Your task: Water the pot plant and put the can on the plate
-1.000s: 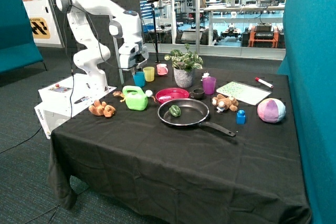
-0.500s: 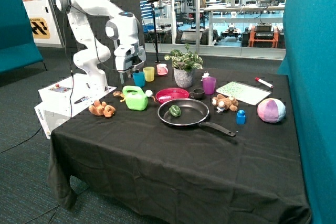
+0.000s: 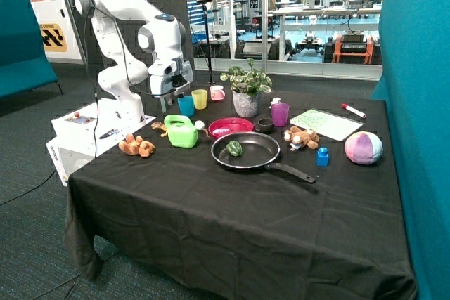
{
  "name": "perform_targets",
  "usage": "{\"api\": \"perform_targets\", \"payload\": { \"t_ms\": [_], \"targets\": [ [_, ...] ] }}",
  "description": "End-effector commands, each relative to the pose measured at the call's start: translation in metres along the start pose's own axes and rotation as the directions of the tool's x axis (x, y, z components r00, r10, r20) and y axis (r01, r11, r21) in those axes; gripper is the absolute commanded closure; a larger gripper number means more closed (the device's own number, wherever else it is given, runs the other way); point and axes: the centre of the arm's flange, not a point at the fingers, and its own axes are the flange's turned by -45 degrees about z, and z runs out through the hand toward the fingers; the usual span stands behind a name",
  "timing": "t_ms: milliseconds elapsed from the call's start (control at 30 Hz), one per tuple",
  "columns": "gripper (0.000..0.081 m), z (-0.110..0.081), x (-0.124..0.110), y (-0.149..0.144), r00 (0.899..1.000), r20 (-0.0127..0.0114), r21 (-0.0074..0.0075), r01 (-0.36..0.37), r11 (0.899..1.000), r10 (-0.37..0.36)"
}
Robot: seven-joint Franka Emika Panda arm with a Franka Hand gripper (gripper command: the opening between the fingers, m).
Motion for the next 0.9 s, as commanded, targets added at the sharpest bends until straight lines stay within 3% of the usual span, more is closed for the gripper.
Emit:
{"api": "perform_targets", "payload": {
  "t_ms": [0, 467, 867],
  "targets": [
    [0.0284, -0.001, -0.003, 0.016, 1.000, 0.0037, 0.0013, -0.023, 1.000, 0.023],
    [0.0304, 0.016, 0.001, 0.041, 0.999, 0.0037, 0.0013, -0.043, 0.999, 0.043],
    [0.0315, 0.033, 0.016, 0.036, 0.999, 0.0037, 0.0013, -0.039, 0.999, 0.039]
  ]
}}
